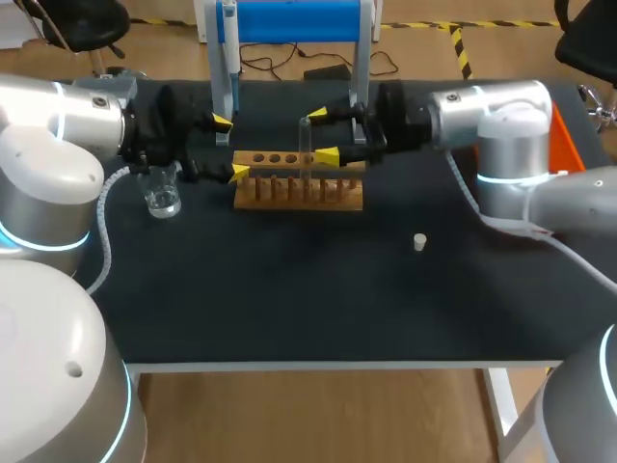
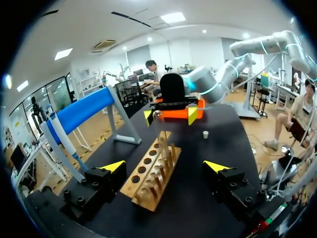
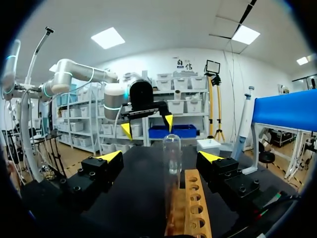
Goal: Invert the test tube, pick up the pipette, mount the tip to pipette, aspirate from beaker and dispense into the tube, eject the tip, return the pipette, and cap with the stopper.
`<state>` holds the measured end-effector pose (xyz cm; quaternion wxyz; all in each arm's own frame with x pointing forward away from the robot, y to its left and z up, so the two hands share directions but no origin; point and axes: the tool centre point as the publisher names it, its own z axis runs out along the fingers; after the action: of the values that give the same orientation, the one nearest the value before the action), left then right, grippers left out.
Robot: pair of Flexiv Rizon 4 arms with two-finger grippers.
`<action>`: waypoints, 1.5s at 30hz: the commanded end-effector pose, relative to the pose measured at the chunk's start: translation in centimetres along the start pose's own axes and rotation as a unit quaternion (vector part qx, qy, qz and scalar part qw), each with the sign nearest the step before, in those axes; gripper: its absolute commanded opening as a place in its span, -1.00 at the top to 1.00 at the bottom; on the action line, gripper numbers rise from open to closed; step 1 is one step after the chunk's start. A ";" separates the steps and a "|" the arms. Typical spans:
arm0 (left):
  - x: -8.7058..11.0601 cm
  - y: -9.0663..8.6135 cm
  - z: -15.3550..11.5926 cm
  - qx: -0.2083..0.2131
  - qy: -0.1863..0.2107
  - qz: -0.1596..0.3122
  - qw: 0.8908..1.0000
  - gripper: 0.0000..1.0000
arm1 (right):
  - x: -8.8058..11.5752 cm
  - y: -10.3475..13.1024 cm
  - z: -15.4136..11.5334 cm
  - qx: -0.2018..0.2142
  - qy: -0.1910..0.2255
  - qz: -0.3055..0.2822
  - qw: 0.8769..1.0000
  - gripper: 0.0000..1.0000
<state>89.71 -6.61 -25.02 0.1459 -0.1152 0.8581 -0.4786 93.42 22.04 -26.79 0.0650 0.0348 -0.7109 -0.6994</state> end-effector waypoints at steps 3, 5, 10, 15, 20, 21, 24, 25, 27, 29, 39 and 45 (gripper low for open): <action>0.0 0.0 0.0 0.000 0.000 0.000 1.000 -1.00 | -0.6 -0.7 0.6 -0.011 0.004 0.001 1.000 -1.00; 0.0 0.0 0.0 0.000 0.000 0.000 1.000 -1.00 | -0.7 -0.7 0.9 -0.014 0.006 0.000 1.000 -1.00; 0.0 0.0 0.0 0.000 0.000 0.000 1.000 -1.00 | -0.8 -0.7 1.3 -0.015 0.010 -0.001 1.000 -1.00; 0.0 0.0 0.0 0.000 0.000 0.000 1.000 -1.00 | -1.0 -0.7 1.7 -0.014 0.012 -0.001 1.000 -1.00; 0.0 0.0 0.0 0.000 0.000 0.000 1.000 -1.00 | -1.1 -0.9 2.2 -0.007 0.016 -0.001 1.000 -0.92; 0.0 0.0 0.0 0.000 0.000 0.000 1.000 -1.00 | -1.1 -1.0 2.3 -0.007 0.016 -0.002 1.000 -0.84; 0.0 0.0 0.0 0.000 0.000 0.000 1.000 -1.00 | -1.1 -1.0 2.4 -0.001 0.017 -0.004 1.000 -0.80; 0.0 0.0 0.0 0.000 0.000 0.000 1.000 -1.00 | -1.1 -1.0 2.4 -0.001 0.017 -0.004 1.000 -0.80; 0.0 0.0 0.0 0.000 0.000 0.000 1.000 -1.00 | -1.2 -1.0 2.5 0.001 0.017 -0.006 1.000 -0.73; 0.0 0.0 0.0 0.000 0.000 0.000 1.000 -1.00 | -1.3 -1.0 2.5 0.001 0.017 -0.005 1.000 -0.59; 0.0 0.0 0.0 0.000 0.000 0.000 1.000 -1.00 | -1.5 -0.9 2.6 0.010 0.018 -0.008 1.000 -0.20; 0.0 0.0 0.0 0.000 0.000 0.000 1.000 -1.00 | -1.6 -0.9 2.7 0.012 0.017 -0.009 1.000 -0.03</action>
<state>89.71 -6.62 -25.02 0.1459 -0.1154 0.8582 -0.4784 94.37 24.88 -27.76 0.0686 0.0519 -0.7174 -0.6913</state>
